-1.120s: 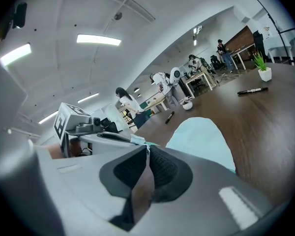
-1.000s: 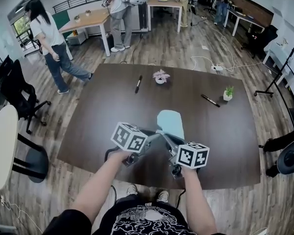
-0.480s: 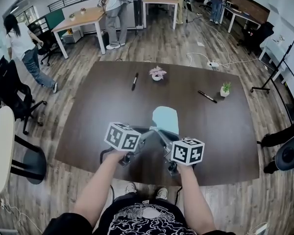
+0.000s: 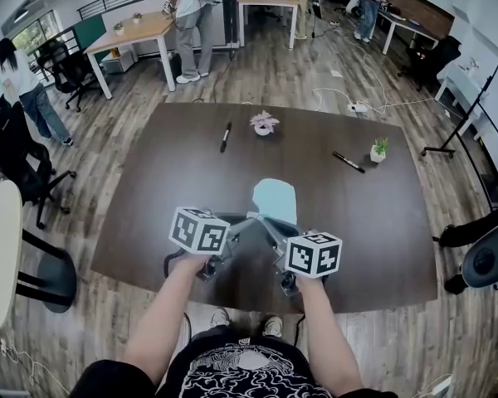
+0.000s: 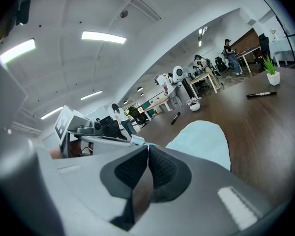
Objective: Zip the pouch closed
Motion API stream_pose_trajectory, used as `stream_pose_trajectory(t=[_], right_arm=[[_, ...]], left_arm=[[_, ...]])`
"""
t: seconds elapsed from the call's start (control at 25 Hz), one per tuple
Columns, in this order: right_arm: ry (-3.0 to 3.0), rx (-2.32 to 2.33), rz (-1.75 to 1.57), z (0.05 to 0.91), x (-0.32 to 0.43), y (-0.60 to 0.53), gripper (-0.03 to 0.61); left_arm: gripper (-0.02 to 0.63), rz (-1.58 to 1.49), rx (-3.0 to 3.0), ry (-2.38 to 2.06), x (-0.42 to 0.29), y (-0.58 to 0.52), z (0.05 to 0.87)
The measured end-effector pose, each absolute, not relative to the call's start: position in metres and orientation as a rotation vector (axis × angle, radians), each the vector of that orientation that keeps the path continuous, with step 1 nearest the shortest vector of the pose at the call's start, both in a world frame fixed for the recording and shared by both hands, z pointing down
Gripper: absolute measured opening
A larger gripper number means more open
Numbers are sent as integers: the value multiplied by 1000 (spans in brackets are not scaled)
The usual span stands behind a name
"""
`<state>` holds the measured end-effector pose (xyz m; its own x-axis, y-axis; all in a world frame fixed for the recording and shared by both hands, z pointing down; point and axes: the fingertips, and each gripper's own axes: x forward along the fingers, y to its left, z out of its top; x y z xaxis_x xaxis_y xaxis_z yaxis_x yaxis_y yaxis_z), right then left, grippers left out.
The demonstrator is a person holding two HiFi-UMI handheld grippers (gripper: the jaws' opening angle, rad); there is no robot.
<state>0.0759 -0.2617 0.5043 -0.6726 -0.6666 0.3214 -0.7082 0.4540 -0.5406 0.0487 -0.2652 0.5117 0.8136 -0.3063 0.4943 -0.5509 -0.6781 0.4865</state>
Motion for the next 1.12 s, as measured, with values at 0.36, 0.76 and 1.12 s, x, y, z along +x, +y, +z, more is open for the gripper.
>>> stream_pose_trajectory(t=[0.36, 0.76, 1.12], right_arm=[[-2632, 1217, 1015, 503, 70, -262, 8], [-2629, 1202, 1020, 505, 66, -260, 8], [-2622, 1197, 1031, 505, 64, -264, 8]], left_arm=[[17, 469, 2343, -644, 42, -265, 510], [15, 460, 2331, -659, 35, -263, 514], [15, 423, 2317, -698, 23, -271, 512]])
